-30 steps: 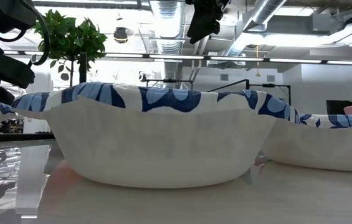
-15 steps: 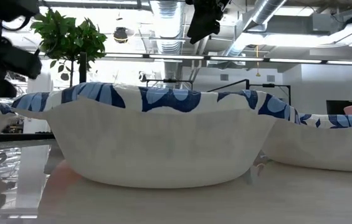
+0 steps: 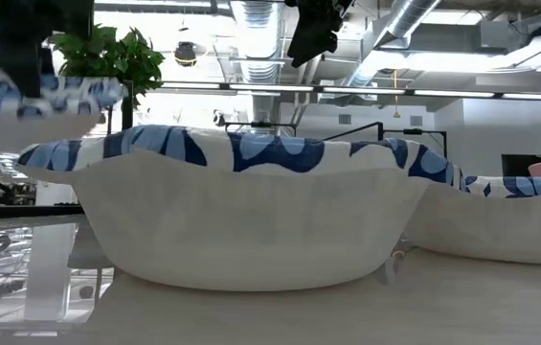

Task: Place and stack bowls onto a shelf
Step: Put the white patterned bowl on the shelf

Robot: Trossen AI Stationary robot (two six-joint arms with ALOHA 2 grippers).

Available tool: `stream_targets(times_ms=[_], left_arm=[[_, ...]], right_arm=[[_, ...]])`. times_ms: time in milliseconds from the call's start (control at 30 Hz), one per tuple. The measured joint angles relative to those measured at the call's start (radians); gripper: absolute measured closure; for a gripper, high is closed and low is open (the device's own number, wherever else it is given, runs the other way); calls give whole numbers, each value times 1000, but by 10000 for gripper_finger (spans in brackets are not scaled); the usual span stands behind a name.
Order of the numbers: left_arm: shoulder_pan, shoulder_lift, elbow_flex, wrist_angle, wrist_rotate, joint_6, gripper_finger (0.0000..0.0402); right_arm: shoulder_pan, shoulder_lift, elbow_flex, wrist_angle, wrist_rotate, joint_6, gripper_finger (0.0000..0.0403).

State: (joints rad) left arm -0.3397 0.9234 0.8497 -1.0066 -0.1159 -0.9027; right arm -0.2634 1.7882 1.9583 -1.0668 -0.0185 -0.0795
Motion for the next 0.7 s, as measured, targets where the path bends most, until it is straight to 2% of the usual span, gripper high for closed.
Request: stream_targets(times_ms=[100,200,300,500,600,700], left_arm=[[0,0,56,-49,-17,-5,400],[0,-1,99,-67,-106,-25,400],[0,-1,131,-53,-274,-51,400],[0,-1,158,96,-649,-63,400],[0,-1,158,186,-780,-10,400],[0,11,159,251,-874,55,400]], right_arm=[[0,0,0,0,0,0,182],[3,0,0,0,-6,25,182],[23,0,0,17,-7,101,182],[106,-1,0,60,-13,103,182],[147,-1,0,128,0,96,182],[188,-1,0,223,55,77,182]])
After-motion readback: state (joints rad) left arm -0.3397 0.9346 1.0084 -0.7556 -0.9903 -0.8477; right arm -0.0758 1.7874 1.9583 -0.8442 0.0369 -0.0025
